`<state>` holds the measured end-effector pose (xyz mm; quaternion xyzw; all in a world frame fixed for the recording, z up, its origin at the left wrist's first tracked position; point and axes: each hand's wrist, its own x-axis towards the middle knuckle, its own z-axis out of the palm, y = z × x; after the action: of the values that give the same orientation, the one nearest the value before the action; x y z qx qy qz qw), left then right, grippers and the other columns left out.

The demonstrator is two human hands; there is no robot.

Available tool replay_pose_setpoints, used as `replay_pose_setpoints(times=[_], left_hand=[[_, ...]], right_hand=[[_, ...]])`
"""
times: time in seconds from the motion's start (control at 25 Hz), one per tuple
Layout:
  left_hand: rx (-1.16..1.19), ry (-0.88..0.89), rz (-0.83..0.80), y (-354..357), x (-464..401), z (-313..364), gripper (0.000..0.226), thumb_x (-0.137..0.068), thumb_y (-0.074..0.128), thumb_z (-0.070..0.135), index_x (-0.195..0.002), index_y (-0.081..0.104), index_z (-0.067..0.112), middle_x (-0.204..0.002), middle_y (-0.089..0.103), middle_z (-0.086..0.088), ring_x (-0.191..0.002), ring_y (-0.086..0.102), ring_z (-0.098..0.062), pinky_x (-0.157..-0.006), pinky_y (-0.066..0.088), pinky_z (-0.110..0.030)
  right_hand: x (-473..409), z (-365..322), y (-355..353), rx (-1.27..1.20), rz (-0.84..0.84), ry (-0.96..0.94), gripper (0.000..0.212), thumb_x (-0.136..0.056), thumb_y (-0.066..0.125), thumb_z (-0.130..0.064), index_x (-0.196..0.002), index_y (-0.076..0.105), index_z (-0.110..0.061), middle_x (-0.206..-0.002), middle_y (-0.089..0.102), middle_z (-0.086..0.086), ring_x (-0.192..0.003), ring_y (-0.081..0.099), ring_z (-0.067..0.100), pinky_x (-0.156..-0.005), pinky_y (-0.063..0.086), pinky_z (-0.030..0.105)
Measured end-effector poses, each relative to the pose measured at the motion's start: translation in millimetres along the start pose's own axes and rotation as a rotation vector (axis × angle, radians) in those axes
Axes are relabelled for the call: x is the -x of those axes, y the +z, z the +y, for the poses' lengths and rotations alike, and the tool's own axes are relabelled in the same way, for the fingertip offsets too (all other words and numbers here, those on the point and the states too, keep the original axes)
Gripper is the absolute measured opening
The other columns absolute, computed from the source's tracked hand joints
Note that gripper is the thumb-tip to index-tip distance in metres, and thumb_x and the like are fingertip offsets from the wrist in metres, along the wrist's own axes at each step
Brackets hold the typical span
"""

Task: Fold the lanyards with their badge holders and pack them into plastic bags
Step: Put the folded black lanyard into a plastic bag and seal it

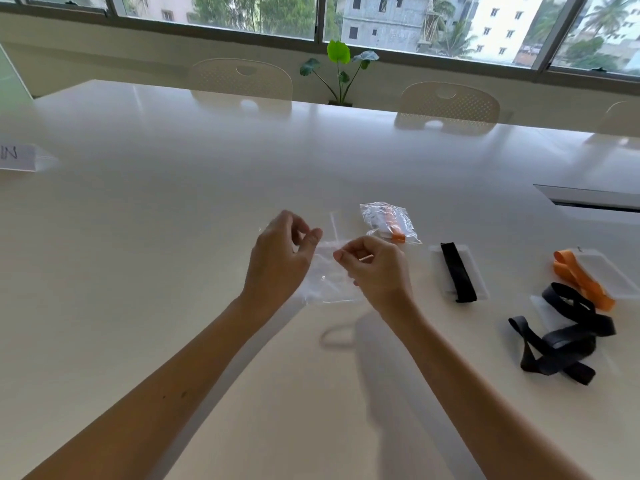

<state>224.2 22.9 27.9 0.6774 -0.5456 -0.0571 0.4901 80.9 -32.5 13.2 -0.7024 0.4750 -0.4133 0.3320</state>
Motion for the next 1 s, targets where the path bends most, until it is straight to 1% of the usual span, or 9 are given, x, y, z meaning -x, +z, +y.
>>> replay_pose_setpoints(times=[0.08,0.16,0.24,0.36,0.48,0.64,0.8,0.88,1.0], left_hand=[[0.096,-0.058,-0.134,3.4,7.5,4.5,0.024,-0.090,0.058,0.039,-0.086,0.062,0.016,-0.071,0.060,0.009,-0.062,0.056,-0.008,-0.058,0.045,-0.024],[0.160,-0.073,-0.203,7.0,13.2,7.7,0.026,-0.090,0.058,0.042,-0.093,0.064,0.017,-0.080,0.066,0.007,-0.069,0.062,-0.007,-0.062,0.050,-0.021],[0.204,-0.066,-0.170,6.7,13.6,6.7,0.022,-0.090,0.060,0.038,-0.095,0.066,0.018,-0.084,0.069,0.007,-0.072,0.064,-0.008,-0.063,0.051,-0.018],[0.242,-0.042,-0.129,4.9,9.8,-0.3,0.012,-0.092,0.060,0.023,-0.089,0.070,0.018,-0.080,0.071,0.007,-0.070,0.065,-0.008,-0.065,0.053,-0.021],[0.221,0.023,-0.111,7.0,11.0,-3.2,0.012,-0.091,0.061,0.018,-0.087,0.073,0.016,-0.077,0.071,0.008,-0.068,0.063,-0.007,-0.062,0.048,-0.016],[0.213,0.115,-0.101,10.6,11.6,-6.9,0.013,-0.088,0.066,0.019,-0.084,0.072,0.008,-0.074,0.070,0.000,-0.068,0.064,-0.014,-0.063,0.051,-0.024],[0.215,0.183,-0.146,13.5,12.7,-9.7,0.013,-0.087,0.066,0.018,-0.082,0.070,0.007,-0.075,0.068,-0.001,-0.067,0.062,-0.013,-0.061,0.048,-0.016],[0.246,0.169,-0.178,14.4,11.9,-11.0,0.008,-0.086,0.067,0.014,-0.082,0.070,0.008,-0.074,0.066,0.001,-0.064,0.061,-0.010,-0.055,0.047,-0.012],[0.341,0.015,-0.231,14.3,8.8,-14.4,0.007,-0.085,0.067,0.009,-0.078,0.068,0.011,-0.069,0.065,0.002,-0.057,0.059,-0.006,-0.046,0.048,-0.019]], right_hand=[[9.8,-9.4,5.9,-0.074,0.061,-0.018,0.008,-0.079,0.073,-0.020,-0.073,0.068,-0.021,-0.064,0.067,-0.006,-0.059,0.065,0.015,-0.061,0.057,0.040],[18.4,-12.4,9.3,-0.080,0.086,-0.099,0.009,-0.084,0.067,-0.012,-0.081,0.072,-0.020,-0.071,0.068,-0.006,-0.065,0.067,0.013,-0.063,0.058,0.042],[23.5,-11.9,9.0,-0.077,0.098,-0.186,0.018,-0.086,0.061,-0.003,-0.091,0.074,-0.014,-0.079,0.067,-0.006,-0.072,0.067,0.014,-0.065,0.057,0.042],[23.5,-10.7,8.7,-0.081,0.102,-0.238,0.021,-0.087,0.059,-0.002,-0.094,0.074,-0.016,-0.083,0.067,-0.009,-0.075,0.066,0.012,-0.066,0.057,0.041],[24.2,-9.5,11.4,-0.126,0.112,-0.199,0.015,-0.087,0.063,-0.010,-0.094,0.074,-0.018,-0.082,0.069,-0.008,-0.075,0.068,0.012,-0.068,0.057,0.041],[24.7,-7.2,11.0,-0.181,0.088,-0.140,0.010,-0.086,0.066,-0.020,-0.093,0.074,-0.018,-0.079,0.073,-0.001,-0.073,0.070,0.015,-0.068,0.057,0.046],[23.3,-7.6,8.2,-0.236,0.048,-0.104,0.010,-0.087,0.065,-0.023,-0.084,0.074,-0.026,-0.073,0.073,-0.005,-0.068,0.070,0.015,-0.067,0.058,0.043],[21.0,-5.8,7.1,-0.248,0.040,-0.083,0.012,-0.088,0.064,-0.023,-0.082,0.074,-0.027,-0.071,0.073,-0.004,-0.068,0.071,0.015,-0.067,0.059,0.040],[18.8,-3.7,7.6,-0.311,-0.005,-0.051,0.016,-0.091,0.061,-0.019,-0.082,0.073,-0.023,-0.070,0.073,-0.001,-0.068,0.071,0.014,-0.066,0.059,0.033]])
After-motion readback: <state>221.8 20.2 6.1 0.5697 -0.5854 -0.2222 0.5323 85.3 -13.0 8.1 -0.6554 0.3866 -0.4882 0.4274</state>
